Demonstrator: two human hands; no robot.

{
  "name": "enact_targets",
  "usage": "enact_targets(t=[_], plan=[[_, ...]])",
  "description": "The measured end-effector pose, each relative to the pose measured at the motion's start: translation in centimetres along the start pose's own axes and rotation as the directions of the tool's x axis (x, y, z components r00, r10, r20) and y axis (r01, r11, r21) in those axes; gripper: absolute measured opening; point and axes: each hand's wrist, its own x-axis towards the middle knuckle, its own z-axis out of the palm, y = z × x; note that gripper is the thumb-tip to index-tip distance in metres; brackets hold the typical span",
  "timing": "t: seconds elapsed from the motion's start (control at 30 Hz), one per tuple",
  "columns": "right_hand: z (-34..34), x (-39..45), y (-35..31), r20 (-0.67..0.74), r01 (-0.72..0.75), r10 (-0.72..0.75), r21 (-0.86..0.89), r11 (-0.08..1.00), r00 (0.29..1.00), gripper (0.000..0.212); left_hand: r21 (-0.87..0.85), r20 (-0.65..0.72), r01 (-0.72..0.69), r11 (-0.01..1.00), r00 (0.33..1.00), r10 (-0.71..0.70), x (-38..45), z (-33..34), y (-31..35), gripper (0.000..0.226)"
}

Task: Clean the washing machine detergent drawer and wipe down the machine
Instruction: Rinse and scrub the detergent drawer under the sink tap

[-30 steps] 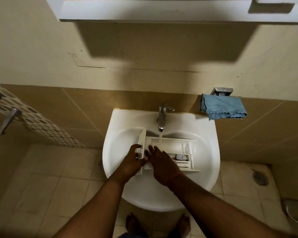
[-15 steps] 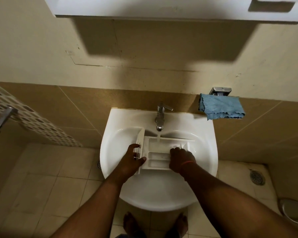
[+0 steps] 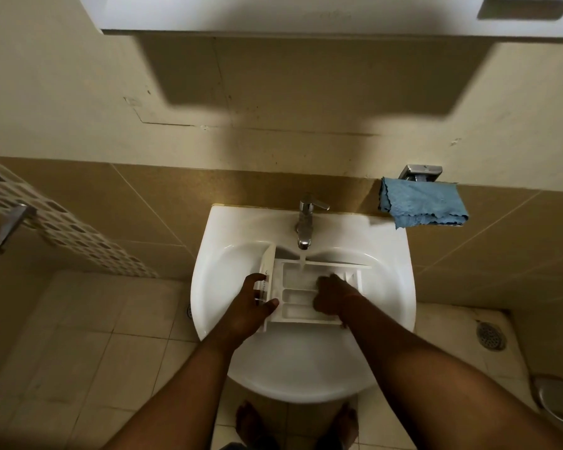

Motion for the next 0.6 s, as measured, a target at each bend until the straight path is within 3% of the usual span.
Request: enact_targets(t=[0.07,0.1,0.13,0.17,0.2,0.27,0.3,0.4,0.5,0.6], plan=[[-0.7,0.2,-2.1,-0.148,0.107,-0.044,0.451,0.886,0.988,0.02,0.0,-0.003,0.001,1.0,1.0,-0.001,-0.1,0.0,0.1,0.053],[-1.1,0.1,-3.1,-0.19,0.134,-0.002,0.686,0.715,0.982,0.015,0.004,-0.002,0.0,1.0,1.0,0.0,-0.1,0.0,0.2,0.054],[-1.4,-0.2,-4.0,-0.182,0.137,0.051,0.871,0.471,0.982,0.012,0.009,-0.002,0.001,1.0,1.0,-0.001,-0.1,0.0,0.2,0.055],[-1.5,-0.2,-4.5,-0.172,0.141,0.066,0.936,0.324,0.983,0.011,0.011,0.0,0.004,1.0,1.0,-0.004,-0.1,0.0,0.2,0.056],[-1.6,-0.1,-4.8,-0.188,0.161,0.066,0.942,0.296,0.98,0.012,0.009,0.002,0.006,1.0,1.0,-0.006,-0.2,0.0,0.3,0.056],[-1.2,-0.4,-5.1,-0.226,0.226,-0.049,0.884,0.409,0.973,0.009,0.0,0.003,-0.002,1.0,1.0,0.002,-0.2,0.0,0.3,0.056],[-0.4,-0.7,-5.3,-0.254,0.272,-0.114,0.774,0.572,0.961,0.009,-0.002,0.001,-0.008,1.0,1.0,0.008,-0.2,0.0,0.2,0.056],[2.9,-2.2,-4.7,-0.308,0.364,-0.252,0.393,0.844,0.917,0.01,-0.014,-0.004,-0.02,1.0,1.0,0.02,-0.2,0.0,0.1,0.056],[5.7,-3.2,-2.6,-0.363,0.406,-0.38,-0.005,0.914,0.851,0.03,0.001,-0.01,-0.016,1.0,1.0,0.016,-0.1,0.0,-0.1,0.054],[6.0,-3.6,-1.6,-0.34,0.169,-0.252,-0.257,0.952,0.906,0.037,0.004,-0.011,-0.026,1.0,1.0,0.026,-0.1,0.0,-0.1,0.051]])
